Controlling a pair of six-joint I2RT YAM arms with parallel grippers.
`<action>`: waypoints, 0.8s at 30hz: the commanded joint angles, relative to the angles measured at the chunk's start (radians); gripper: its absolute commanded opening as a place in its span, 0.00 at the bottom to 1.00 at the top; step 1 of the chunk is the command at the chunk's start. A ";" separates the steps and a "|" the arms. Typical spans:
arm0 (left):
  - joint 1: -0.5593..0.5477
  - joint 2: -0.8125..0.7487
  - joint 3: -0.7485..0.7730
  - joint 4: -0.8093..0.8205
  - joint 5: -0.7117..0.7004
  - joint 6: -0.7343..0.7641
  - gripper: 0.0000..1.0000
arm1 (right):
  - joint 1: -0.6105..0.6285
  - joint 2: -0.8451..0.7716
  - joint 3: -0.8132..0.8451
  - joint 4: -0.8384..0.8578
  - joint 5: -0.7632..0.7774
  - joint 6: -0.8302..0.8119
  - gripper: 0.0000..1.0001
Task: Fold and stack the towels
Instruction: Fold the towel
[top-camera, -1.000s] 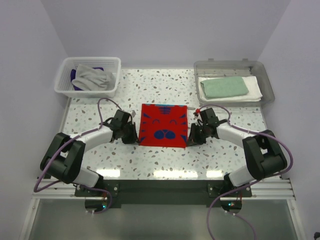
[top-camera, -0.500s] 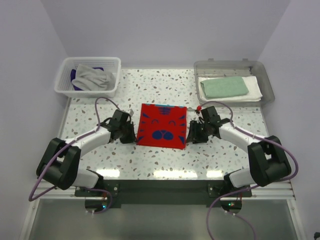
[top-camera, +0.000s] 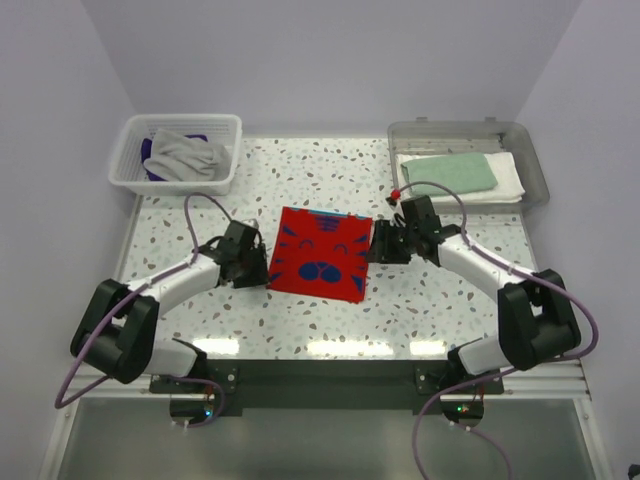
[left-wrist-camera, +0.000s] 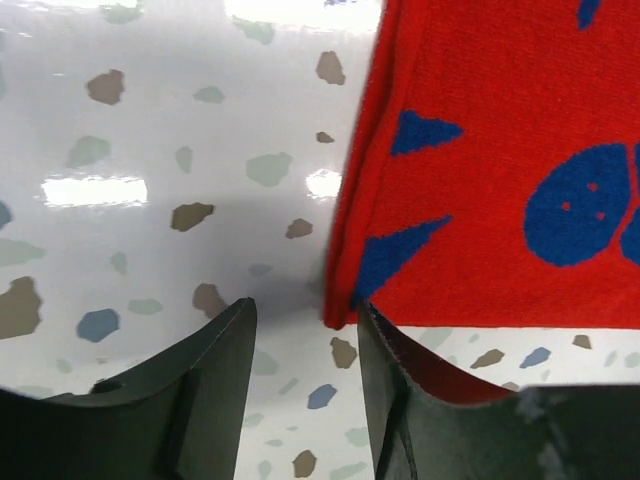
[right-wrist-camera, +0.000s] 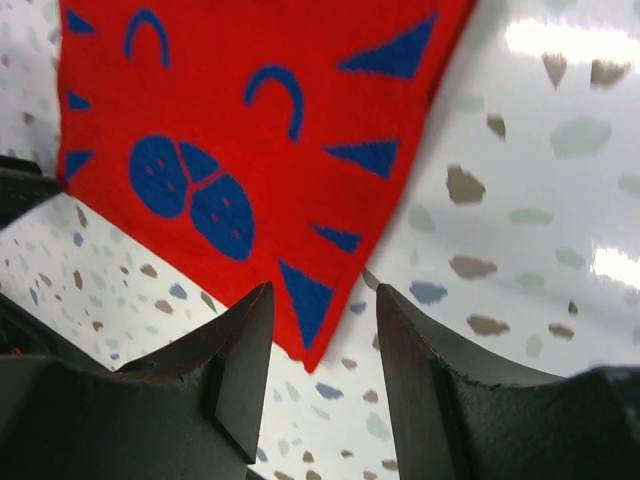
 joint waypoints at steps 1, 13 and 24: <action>-0.001 -0.048 0.049 -0.082 -0.110 0.004 0.54 | 0.012 0.042 0.084 0.096 -0.018 -0.014 0.49; -0.122 0.033 0.224 -0.039 -0.015 0.013 0.54 | 0.020 0.247 0.147 0.225 -0.024 0.028 0.36; -0.133 0.124 0.040 0.016 -0.013 -0.033 0.26 | 0.021 0.312 0.115 0.234 0.010 0.009 0.35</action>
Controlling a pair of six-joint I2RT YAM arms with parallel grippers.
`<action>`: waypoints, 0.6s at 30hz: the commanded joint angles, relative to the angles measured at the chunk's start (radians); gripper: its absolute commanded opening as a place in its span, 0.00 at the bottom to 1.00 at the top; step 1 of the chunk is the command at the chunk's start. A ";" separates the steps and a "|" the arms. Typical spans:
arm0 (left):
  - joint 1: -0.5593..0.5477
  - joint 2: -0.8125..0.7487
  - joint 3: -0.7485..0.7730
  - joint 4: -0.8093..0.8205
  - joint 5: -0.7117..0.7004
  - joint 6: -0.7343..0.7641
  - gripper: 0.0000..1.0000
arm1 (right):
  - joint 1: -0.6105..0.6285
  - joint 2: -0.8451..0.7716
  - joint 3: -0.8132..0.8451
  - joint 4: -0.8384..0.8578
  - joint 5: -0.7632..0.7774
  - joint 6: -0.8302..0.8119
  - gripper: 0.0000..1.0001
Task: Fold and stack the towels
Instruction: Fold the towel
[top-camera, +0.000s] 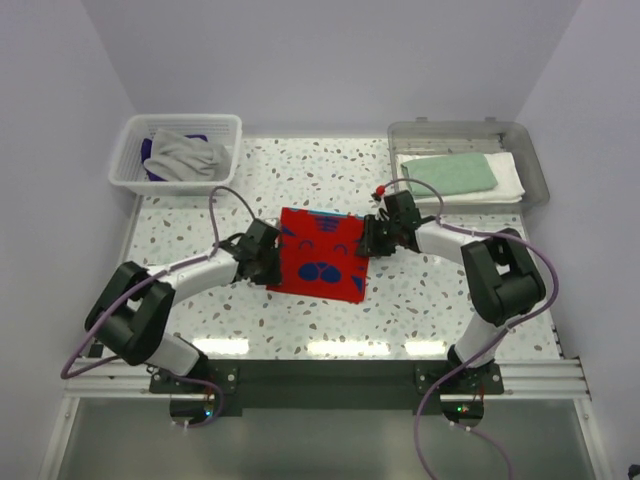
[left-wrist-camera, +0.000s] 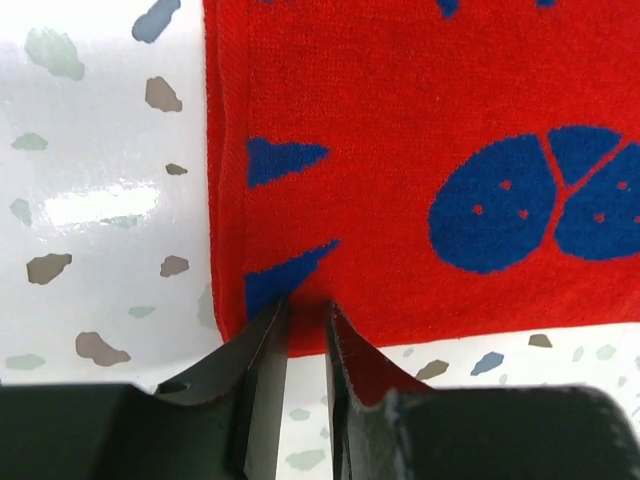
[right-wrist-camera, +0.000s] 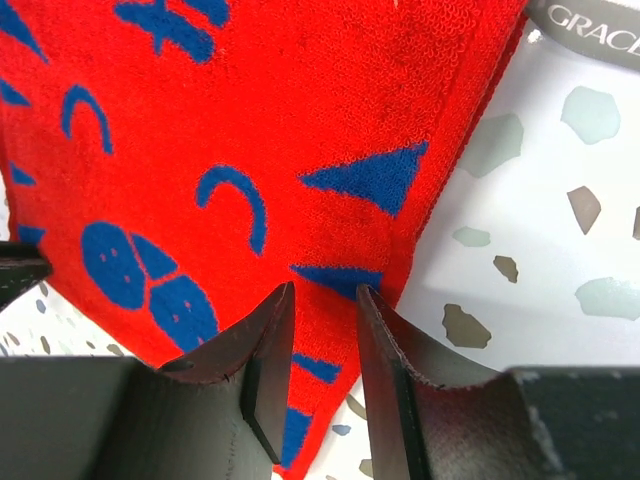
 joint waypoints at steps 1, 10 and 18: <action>-0.004 -0.010 -0.102 0.010 0.034 -0.040 0.26 | 0.006 0.012 -0.001 0.035 0.015 -0.008 0.35; -0.139 -0.222 -0.308 0.027 0.143 -0.244 0.32 | 0.012 -0.098 -0.041 -0.076 -0.023 -0.056 0.35; -0.134 -0.248 -0.042 -0.060 -0.038 -0.123 0.47 | 0.016 -0.109 0.135 -0.087 -0.060 -0.059 0.37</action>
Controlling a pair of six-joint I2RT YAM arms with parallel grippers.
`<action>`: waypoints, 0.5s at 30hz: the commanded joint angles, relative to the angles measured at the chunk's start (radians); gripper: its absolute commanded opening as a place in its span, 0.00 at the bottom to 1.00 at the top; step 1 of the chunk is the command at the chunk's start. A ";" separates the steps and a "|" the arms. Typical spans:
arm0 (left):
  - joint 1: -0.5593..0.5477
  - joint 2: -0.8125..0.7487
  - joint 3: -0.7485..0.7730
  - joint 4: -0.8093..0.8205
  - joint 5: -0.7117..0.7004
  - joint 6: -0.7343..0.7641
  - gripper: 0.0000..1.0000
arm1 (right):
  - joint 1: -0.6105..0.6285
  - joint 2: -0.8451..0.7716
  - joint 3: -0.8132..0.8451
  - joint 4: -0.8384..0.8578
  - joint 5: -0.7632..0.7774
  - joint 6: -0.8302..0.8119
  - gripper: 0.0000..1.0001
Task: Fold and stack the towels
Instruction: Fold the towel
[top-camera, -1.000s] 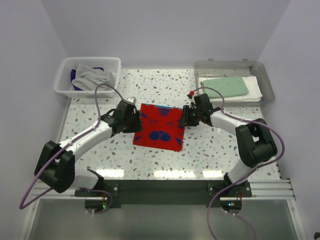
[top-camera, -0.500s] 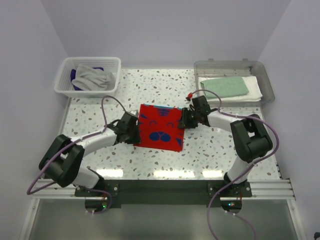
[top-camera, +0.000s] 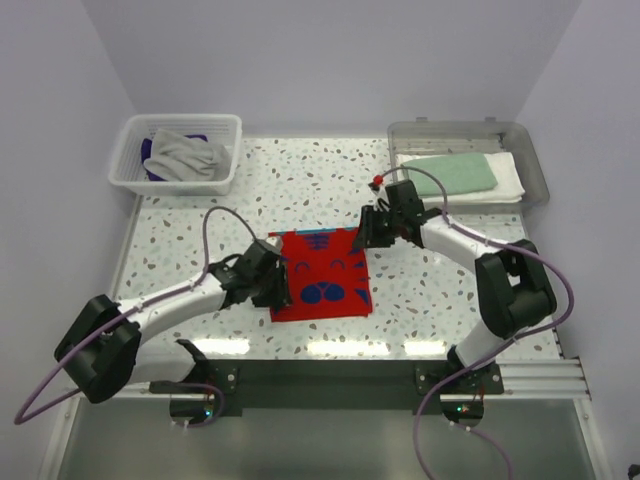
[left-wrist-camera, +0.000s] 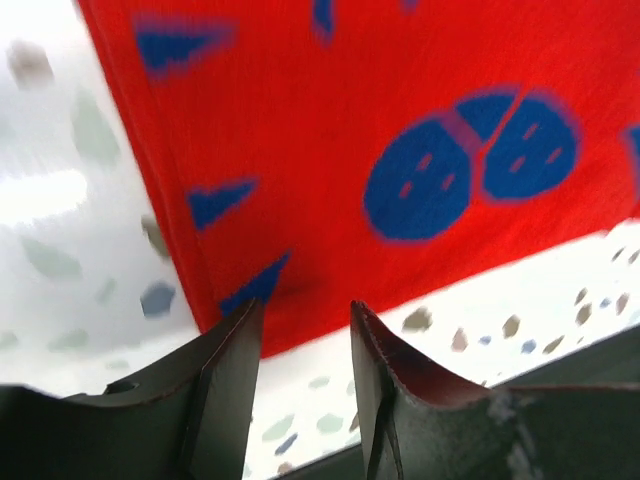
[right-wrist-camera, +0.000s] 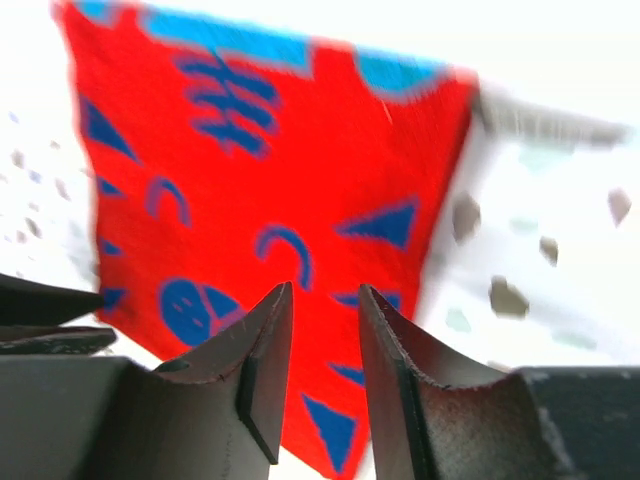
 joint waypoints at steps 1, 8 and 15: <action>0.051 0.050 0.204 -0.055 -0.105 0.101 0.45 | 0.003 -0.003 0.128 0.017 -0.007 -0.021 0.36; 0.241 0.298 0.420 0.015 -0.059 0.262 0.38 | 0.003 0.174 0.260 0.066 0.027 -0.013 0.24; 0.313 0.512 0.533 0.027 -0.029 0.357 0.29 | 0.001 0.283 0.253 0.092 0.063 -0.033 0.20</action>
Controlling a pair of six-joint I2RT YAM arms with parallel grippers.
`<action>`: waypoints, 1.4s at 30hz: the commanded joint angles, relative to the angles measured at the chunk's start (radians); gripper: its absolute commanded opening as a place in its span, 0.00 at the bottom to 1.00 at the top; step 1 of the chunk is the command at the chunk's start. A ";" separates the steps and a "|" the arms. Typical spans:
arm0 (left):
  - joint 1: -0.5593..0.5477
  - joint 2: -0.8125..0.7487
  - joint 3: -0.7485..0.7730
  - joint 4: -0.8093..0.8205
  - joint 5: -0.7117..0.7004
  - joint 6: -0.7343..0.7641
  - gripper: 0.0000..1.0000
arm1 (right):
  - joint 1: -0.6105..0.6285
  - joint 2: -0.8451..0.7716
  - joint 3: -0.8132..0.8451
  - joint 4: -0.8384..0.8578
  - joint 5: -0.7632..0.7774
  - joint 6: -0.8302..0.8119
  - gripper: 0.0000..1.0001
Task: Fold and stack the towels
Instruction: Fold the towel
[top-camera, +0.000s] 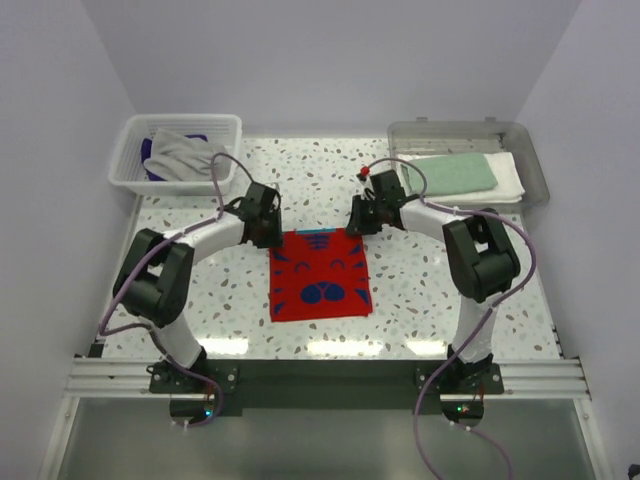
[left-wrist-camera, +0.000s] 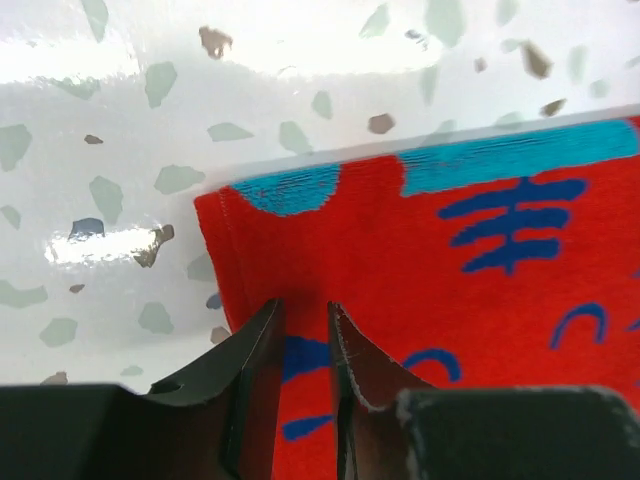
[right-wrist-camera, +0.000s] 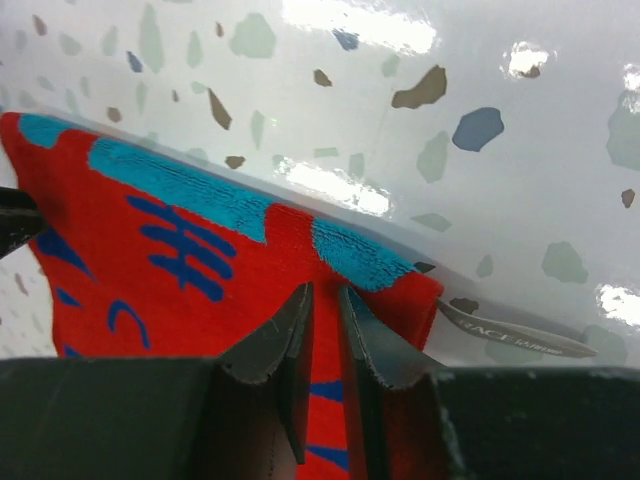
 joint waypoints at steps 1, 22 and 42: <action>0.029 0.075 0.039 0.013 0.018 0.084 0.28 | 0.000 0.013 0.000 0.027 0.048 -0.031 0.19; 0.063 0.076 0.262 -0.089 -0.042 0.501 1.00 | -0.049 0.060 0.328 -0.461 -0.021 -0.718 0.50; 0.136 0.347 0.470 -0.255 0.363 0.858 0.86 | -0.053 0.336 0.682 -0.797 -0.167 -0.979 0.49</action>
